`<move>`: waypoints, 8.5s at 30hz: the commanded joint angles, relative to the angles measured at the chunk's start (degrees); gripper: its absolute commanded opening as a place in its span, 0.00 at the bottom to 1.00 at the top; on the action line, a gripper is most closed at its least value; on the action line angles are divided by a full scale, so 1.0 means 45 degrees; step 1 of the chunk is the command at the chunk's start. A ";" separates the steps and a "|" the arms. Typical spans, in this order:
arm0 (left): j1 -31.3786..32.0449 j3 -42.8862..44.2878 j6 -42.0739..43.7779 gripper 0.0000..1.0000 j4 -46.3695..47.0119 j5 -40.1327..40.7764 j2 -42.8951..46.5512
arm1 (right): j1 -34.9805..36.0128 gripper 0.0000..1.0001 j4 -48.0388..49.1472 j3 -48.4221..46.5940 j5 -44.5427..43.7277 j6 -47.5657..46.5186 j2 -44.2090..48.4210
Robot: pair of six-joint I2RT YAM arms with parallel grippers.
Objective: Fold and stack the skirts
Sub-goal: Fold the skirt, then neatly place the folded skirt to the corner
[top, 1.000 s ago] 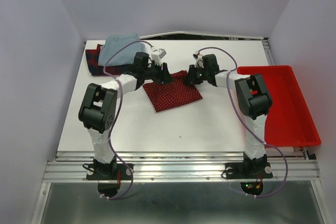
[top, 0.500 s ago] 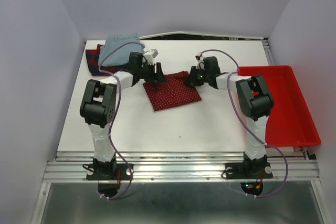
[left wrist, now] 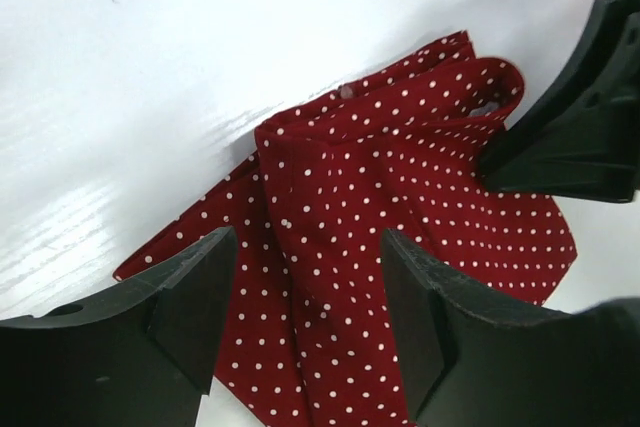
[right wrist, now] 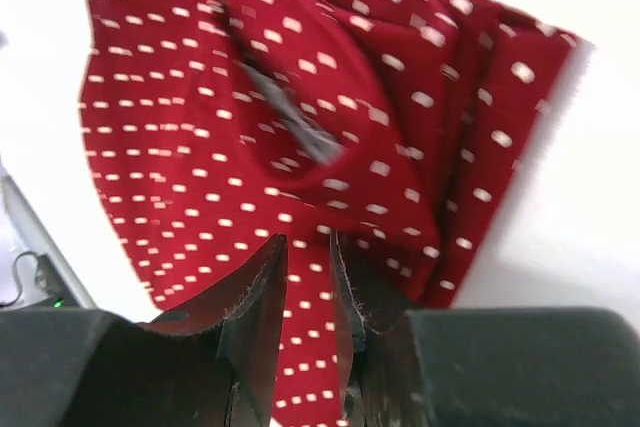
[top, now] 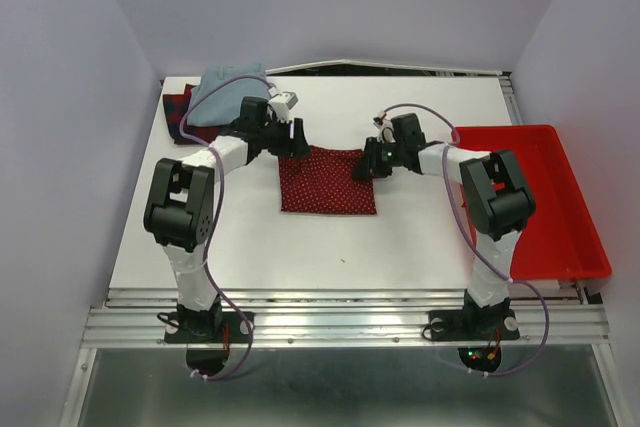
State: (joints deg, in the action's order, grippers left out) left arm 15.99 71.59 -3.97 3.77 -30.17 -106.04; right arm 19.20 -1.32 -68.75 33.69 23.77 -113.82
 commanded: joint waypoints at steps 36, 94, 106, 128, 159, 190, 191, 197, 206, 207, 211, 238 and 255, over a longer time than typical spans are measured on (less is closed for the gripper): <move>0.5454 0.0555 0.4809 0.06 -0.0328 1.3600 -0.1669 | 0.0069 0.22 -0.0878 -0.2418 -0.3072 -0.1922 -0.3086; -0.3319 -0.6496 -0.1306 0.99 0.2365 0.1275 0.5596 | 0.4971 0.46 -0.5097 -1.2202 -0.8268 -0.0888 -0.6110; -0.2871 -0.6222 -0.1538 0.99 0.2305 -0.0754 0.3587 | 0.4971 0.01 -0.5038 -1.2046 -0.7702 -0.0713 -0.6465; -0.3044 -0.6925 -0.2576 0.99 0.3772 -0.0561 0.4774 | 0.5206 0.42 -0.5077 -1.2533 -0.8813 -0.0458 -0.5448; -0.2363 -0.7004 -0.3275 0.99 0.5331 -0.2142 0.3039 | 0.5440 0.01 -0.4999 -1.2828 -0.8367 -0.0165 -0.5606; -0.0721 -0.6339 -0.8610 0.86 1.0842 -0.2201 -0.1435 | 0.5186 0.01 -0.4980 -1.2827 -0.8268 0.0948 -0.4882; -0.0702 -0.6339 -0.8669 0.85 1.0861 -0.2220 -0.1571 | 0.5070 0.01 -0.4980 -1.2827 -0.8268 0.1006 -0.4902; -0.0623 -0.6124 -0.9293 0.82 1.1212 -0.2357 -0.2274 | 0.5069 0.01 -0.4960 -1.2886 -0.8346 0.1182 -0.4843; -0.0565 -0.6027 -0.9490 0.78 1.1039 -0.2085 -0.2744 | 0.5069 0.01 -0.4979 -1.2847 -0.8308 0.1436 -0.4629; -0.0565 -0.6007 -0.9470 0.75 1.0979 -0.2045 -0.2764 | 0.5069 0.01 -0.4960 -1.2828 -0.8269 0.1475 -0.4609; -0.0565 -0.5929 -0.9100 0.44 1.0414 -0.1773 -0.2686 | 0.4953 0.01 -0.4960 -1.2750 -0.8229 0.1495 -0.4492; 0.1056 0.4003 0.2088 0.00 -0.3548 0.7953 -0.3287 | 0.0814 1.00 -0.4629 -0.7386 -0.9345 -0.0809 -0.0294; 0.0822 1.1724 0.3187 0.00 -0.6287 0.9030 -0.5089 | -0.0107 1.00 -0.3984 -0.3941 -0.8601 -0.0790 0.1153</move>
State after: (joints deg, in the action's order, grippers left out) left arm 20.01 118.56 9.52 -23.29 9.87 -132.16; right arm 19.09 -22.24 -87.05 -5.61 21.08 -112.51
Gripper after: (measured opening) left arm 0.221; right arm 0.999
